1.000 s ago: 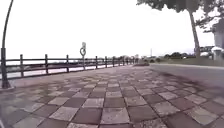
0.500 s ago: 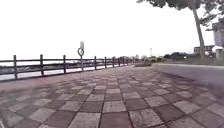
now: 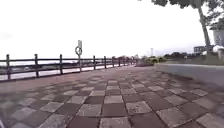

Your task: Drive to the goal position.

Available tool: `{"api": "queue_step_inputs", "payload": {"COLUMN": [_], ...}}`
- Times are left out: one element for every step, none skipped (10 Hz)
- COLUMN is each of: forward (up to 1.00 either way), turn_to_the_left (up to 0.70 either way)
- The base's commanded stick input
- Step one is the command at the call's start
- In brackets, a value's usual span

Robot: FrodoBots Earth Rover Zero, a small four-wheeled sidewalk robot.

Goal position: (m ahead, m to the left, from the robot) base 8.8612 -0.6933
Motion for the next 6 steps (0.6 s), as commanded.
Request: {"api": "queue_step_inputs", "payload": {"forward": [1.0,1.0,1.0,1.0,1.0,1.0], "turn_to_the_left": [0.0,0.0,0.0,0.0,0.0,0.0]}}
